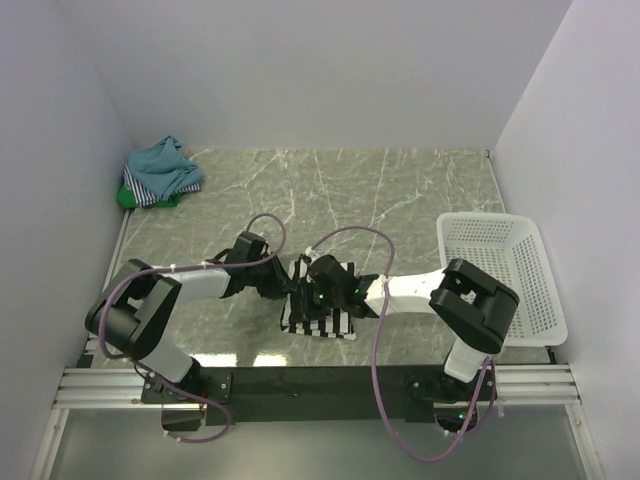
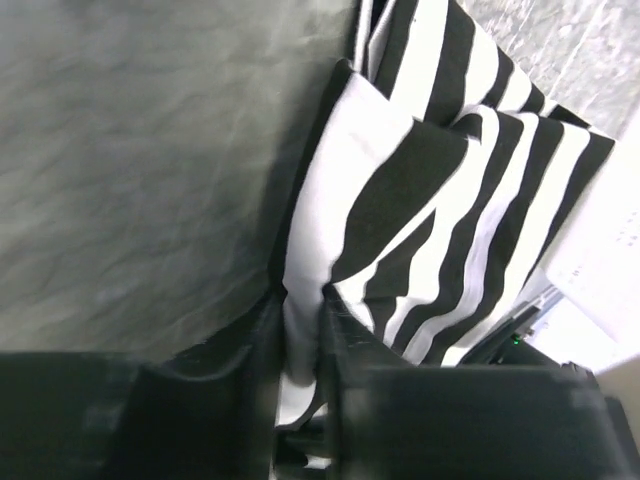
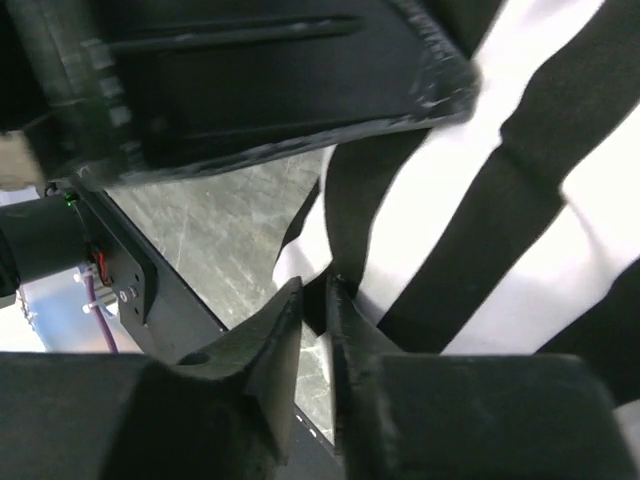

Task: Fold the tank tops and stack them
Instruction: Neatly place the folded tank top to the corner

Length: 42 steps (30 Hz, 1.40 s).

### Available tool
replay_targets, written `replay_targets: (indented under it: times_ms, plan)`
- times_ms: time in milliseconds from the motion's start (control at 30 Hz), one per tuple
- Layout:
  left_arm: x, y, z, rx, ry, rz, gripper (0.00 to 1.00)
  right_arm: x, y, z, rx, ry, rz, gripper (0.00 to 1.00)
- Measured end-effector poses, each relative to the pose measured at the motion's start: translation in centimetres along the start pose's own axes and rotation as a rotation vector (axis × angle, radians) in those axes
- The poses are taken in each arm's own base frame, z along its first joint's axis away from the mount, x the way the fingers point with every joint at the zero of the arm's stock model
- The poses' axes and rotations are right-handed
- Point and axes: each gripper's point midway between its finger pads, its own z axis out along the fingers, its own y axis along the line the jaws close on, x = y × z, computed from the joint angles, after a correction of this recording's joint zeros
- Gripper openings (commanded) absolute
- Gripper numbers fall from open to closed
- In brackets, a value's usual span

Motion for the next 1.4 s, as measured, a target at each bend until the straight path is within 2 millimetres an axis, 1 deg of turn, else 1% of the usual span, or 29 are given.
replay_targets:
  times_ms: [67, 100, 167, 233, 300, 367, 467, 533, 567, 633, 700, 767, 833, 900, 967, 1100, 1267, 1300, 1400]
  plan:
    - [-0.1, -0.4, 0.5, -0.016, 0.007, 0.009, 0.12, -0.1, 0.1, -0.1, -0.001, -0.001, -0.005, 0.30]
    - [-0.1, -0.6, 0.6, -0.022, 0.008, 0.014, 0.01, -0.2, 0.1, -0.2, 0.000, -0.002, -0.008, 0.33]
    - [-0.5, -0.8, 0.8, -0.046, 0.002, 0.027, 0.01, -0.4, 0.2, -0.5, 0.005, -0.005, -0.013, 0.39]
    - [-0.9, -1.0, 1.0, -0.078, -0.006, 0.038, 0.01, -0.8, 0.4, -1.1, 0.016, -0.015, -0.022, 0.42]
    - [-1.7, -1.1, 1.1, -0.121, -0.027, 0.059, 0.01, -1.9, 0.9, -2.3, 0.030, -0.046, -0.030, 0.44]
    - [-3.2, -1.1, 1.1, -0.182, -0.071, 0.086, 0.01, -3.6, 1.8, -4.0, 0.033, -0.101, -0.040, 0.46]
    - [-6.6, -0.8, 1.2, -0.311, -0.161, 0.140, 0.01, -7.0, 3.3, -7.6, 0.039, -0.220, -0.043, 0.47]
    - [-8.9, -0.5, 1.2, -0.404, -0.211, 0.178, 0.01, -8.8, 3.8, -10.0, 0.051, -0.298, -0.045, 0.48]
    - [-10.4, -0.5, 1.3, -0.451, -0.246, 0.205, 0.01, -9.8, 4.0, -11.4, 0.055, -0.344, -0.048, 0.48]
    - [-13.5, -0.3, 1.4, -0.558, -0.309, 0.253, 0.01, -10.8, 4.0, -13.6, 0.068, -0.406, -0.051, 0.48]
    - [-16.6, 0.1, 1.3, -0.654, -0.373, 0.291, 0.01, -11.4, 3.6, -15.1, 0.087, -0.444, -0.055, 0.48]
    - [-19.8, 0.5, 1.0, -0.745, -0.427, 0.320, 0.01, -11.7, 3.0, -16.1, 0.110, -0.464, -0.063, 0.48]
    - [-22.3, 1.1, 0.4, -0.816, -0.459, 0.329, 0.01, -12.0, 2.2, -16.7, 0.135, -0.474, -0.069, 0.48]
    - [-25.4, 1.6, -0.5, -0.871, -0.503, 0.331, 0.01, -12.3, 1.4, -17.0, 0.156, -0.479, -0.076, 0.48]
    - [-28.1, 1.9, -1.5, -0.913, -0.542, 0.326, 0.01, -12.5, 0.8, -17.0, 0.172, -0.476, -0.085, 0.48]
    - [-34.3, 2.4, -4.1, -0.991, -0.637, 0.324, 0.01, -12.4, 0.0, -16.9, 0.188, -0.463, -0.111, 0.48]
    - [-39.5, 3.2, -6.7, -1.054, -0.717, 0.324, 0.01, -12.4, -0.8, -16.2, 0.197, -0.443, -0.136, 0.48]
    - [-40.3, 3.5, -7.3, -1.067, -0.725, 0.325, 0.01, -12.4, -1.1, -16.1, 0.200, -0.440, -0.136, 0.48]
    - [-41.8, 4.4, -8.9, -1.095, -0.732, 0.339, 0.01, -12.3, -1.7, -15.5, 0.202, -0.422, -0.133, 0.48]
